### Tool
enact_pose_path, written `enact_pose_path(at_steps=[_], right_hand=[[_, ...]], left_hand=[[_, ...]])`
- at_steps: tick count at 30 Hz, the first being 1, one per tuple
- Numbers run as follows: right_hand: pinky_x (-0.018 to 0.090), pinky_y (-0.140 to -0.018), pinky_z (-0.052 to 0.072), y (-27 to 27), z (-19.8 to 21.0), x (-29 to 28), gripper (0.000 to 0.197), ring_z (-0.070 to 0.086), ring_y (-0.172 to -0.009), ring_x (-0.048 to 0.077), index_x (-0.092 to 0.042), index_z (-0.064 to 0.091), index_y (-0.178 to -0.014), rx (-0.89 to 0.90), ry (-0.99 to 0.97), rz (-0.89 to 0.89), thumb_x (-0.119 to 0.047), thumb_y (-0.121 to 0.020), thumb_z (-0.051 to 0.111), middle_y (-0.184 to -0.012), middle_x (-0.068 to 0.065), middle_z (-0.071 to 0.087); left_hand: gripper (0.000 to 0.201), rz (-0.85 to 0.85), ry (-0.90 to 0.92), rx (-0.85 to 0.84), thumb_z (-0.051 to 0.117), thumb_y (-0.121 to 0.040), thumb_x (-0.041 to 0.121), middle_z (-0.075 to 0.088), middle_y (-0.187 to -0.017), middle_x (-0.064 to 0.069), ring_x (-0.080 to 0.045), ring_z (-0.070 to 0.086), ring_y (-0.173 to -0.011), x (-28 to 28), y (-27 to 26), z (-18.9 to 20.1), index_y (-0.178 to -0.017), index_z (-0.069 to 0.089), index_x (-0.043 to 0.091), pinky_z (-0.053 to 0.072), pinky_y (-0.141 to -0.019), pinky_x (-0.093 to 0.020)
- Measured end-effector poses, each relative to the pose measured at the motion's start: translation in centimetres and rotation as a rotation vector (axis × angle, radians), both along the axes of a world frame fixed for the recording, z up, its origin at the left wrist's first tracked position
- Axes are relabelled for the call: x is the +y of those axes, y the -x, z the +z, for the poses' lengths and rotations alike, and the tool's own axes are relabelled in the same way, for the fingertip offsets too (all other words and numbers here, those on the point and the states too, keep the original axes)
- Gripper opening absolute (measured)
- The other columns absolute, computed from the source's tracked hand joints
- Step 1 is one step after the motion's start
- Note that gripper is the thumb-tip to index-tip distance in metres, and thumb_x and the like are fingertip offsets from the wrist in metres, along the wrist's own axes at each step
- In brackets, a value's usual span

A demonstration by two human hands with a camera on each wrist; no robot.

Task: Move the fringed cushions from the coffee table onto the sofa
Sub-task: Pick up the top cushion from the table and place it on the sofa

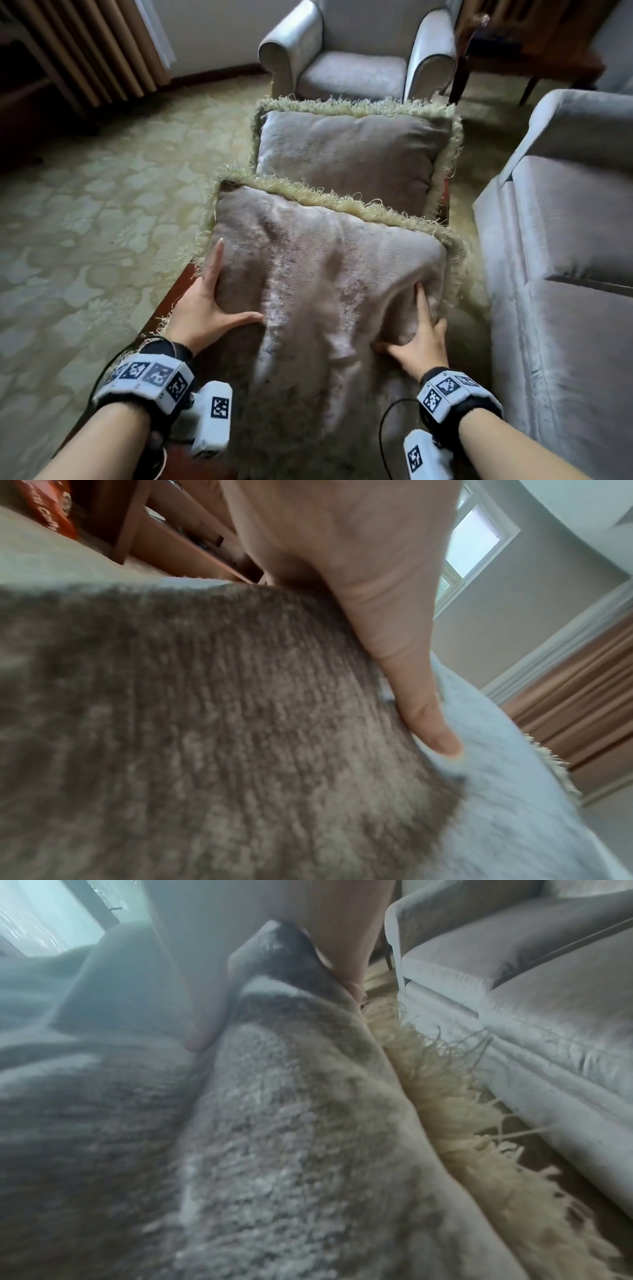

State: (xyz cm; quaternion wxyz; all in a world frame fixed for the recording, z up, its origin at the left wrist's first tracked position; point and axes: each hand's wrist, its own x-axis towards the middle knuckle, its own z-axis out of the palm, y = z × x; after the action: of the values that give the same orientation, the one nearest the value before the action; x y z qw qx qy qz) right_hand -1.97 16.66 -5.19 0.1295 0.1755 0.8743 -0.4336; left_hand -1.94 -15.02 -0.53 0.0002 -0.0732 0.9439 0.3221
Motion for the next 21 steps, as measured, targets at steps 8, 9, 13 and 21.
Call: enact_pose_path(at_steps=[8,9,13,21], right_hand=[[0.036,-0.107,0.032,-2.4,4.7,10.1,0.119,0.03,-0.133,0.04,-0.049,-0.001,-0.141,0.062,-0.03,-0.052,-0.011,-0.065,0.082,-0.139,0.025,0.021],[0.036,-0.109,0.029,-2.9,5.1,11.7,0.12,0.025,-0.137,0.039,-0.05,-0.001,-0.141,0.064,-0.029,-0.077,-0.012,-0.064,0.082,-0.144,0.027,0.014],[0.033,-0.108,0.029,-5.2,7.2,19.6,0.119,0.022,-0.139,0.037,-0.047,0.0,-0.143,0.123,-0.061,-0.19,-0.013,-0.063,0.083,-0.146,0.024,0.013],[0.022,-0.109,0.013,-11.4,9.4,39.7,0.118,0.008,-0.143,0.028,-0.037,0.005,-0.146,0.296,-0.151,-0.503,-0.011,-0.063,0.083,-0.151,0.019,0.006]], left_hand=[[0.126,-0.168,-0.098,-0.03,0.075,-0.041,0.059,0.032,-0.149,-0.003,-0.023,0.038,-0.132,10.9,0.8,3.7,-0.139,-0.004,0.052,0.033,-0.105,-0.035],[0.126,-0.188,-0.107,-0.023,0.075,-0.041,0.059,0.032,-0.148,-0.005,-0.023,0.037,-0.132,12.7,0.9,4.2,-0.139,-0.003,0.052,0.032,-0.105,-0.034],[0.127,-0.279,-0.116,0.015,0.076,-0.039,0.059,0.037,-0.146,-0.008,-0.023,0.04,-0.131,21.3,1.8,6.2,-0.141,0.001,0.049,0.034,-0.104,-0.033],[0.127,-0.538,-0.094,0.118,0.085,-0.046,0.047,0.034,-0.149,-0.004,-0.026,0.042,-0.129,44.9,4.3,8.4,-0.144,0.003,0.044,0.037,-0.103,-0.039]])
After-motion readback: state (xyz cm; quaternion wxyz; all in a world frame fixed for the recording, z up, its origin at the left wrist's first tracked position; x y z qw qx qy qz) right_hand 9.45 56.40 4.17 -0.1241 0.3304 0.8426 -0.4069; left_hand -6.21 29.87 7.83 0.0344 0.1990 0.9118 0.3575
